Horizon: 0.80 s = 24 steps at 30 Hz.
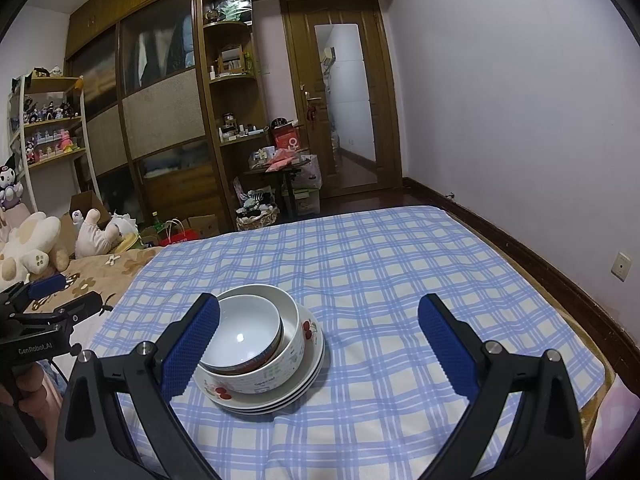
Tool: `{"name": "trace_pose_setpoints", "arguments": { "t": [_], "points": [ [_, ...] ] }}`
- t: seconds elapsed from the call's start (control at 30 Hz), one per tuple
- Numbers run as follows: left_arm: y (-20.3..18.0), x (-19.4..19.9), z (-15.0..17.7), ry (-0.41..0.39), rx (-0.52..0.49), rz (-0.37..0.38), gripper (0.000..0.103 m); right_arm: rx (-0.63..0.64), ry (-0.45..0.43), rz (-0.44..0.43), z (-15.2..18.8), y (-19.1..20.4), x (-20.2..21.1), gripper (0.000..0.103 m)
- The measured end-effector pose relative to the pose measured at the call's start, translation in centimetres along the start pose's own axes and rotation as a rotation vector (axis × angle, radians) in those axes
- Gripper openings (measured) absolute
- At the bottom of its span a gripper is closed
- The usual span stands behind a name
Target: Organize plates and bowls
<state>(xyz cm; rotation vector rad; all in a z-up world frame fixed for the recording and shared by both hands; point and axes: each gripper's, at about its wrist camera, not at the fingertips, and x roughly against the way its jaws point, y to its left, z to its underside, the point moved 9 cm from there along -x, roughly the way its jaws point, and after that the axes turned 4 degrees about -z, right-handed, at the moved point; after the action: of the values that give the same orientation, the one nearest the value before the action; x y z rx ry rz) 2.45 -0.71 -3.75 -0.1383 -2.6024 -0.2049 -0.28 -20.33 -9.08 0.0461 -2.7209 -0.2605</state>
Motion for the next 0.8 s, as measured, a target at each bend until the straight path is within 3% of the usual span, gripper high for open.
{"name": "trace_pose_setpoints", "arguments": {
  "t": [0.8],
  "points": [
    [0.12,-0.14,0.31,0.008,0.0,0.01,0.096,0.004,0.003,0.003,0.05,-0.3,-0.1,0.103]
  ]
}}
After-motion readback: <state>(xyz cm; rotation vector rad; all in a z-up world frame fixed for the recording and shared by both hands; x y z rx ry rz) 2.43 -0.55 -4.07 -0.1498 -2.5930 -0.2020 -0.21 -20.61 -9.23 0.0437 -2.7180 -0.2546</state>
